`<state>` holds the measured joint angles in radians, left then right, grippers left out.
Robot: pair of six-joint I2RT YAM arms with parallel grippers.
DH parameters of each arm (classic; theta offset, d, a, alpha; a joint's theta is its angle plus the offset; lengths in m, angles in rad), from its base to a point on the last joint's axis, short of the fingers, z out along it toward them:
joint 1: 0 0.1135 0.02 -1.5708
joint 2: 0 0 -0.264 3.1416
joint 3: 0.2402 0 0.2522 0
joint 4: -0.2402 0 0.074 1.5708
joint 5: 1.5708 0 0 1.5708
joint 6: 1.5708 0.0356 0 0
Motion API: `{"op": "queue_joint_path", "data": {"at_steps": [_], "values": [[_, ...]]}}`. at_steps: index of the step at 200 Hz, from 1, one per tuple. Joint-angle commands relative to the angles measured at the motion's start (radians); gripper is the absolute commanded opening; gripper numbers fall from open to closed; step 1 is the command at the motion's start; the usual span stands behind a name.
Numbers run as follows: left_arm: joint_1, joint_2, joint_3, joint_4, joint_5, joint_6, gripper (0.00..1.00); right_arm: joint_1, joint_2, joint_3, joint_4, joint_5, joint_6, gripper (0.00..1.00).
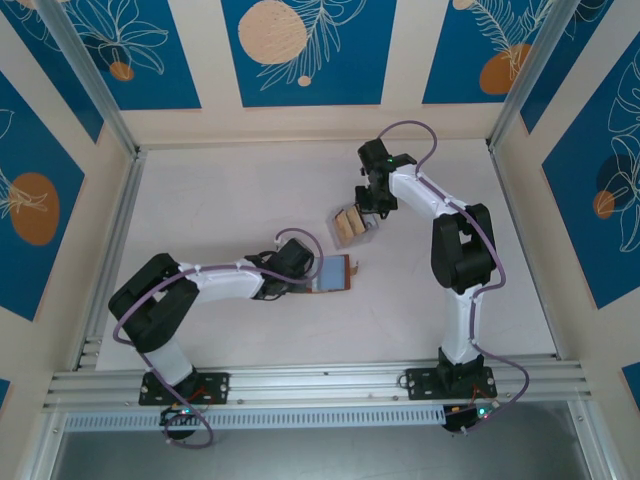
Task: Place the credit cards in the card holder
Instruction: Pick up the credit card from the storage box.
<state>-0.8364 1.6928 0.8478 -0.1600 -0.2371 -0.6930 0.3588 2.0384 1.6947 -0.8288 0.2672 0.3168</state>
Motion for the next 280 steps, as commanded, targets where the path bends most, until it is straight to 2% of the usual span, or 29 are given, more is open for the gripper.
{"op": "queue_joint_path", "data": {"at_steps": [1,71,112,184,280], "values": [[-0.032,0.098,-0.053,-0.020,0.142,-0.015,0.18,-0.006,-0.033,-0.009,-0.004,-0.073,-0.011,0.20],[-0.032,0.104,-0.053,-0.017,0.145,-0.018,0.18,0.015,-0.047,-0.014,-0.008,-0.022,-0.024,0.20],[-0.032,0.099,-0.057,-0.020,0.142,-0.019,0.17,0.012,-0.033,-0.006,-0.004,-0.068,-0.024,0.19],[-0.032,0.099,-0.061,-0.015,0.146,-0.022,0.16,0.005,-0.048,0.005,-0.015,-0.073,-0.018,0.07],[-0.038,0.051,-0.101,0.066,0.203,0.007,0.15,0.021,-0.123,0.079,-0.079,0.101,0.025,0.00]]}}
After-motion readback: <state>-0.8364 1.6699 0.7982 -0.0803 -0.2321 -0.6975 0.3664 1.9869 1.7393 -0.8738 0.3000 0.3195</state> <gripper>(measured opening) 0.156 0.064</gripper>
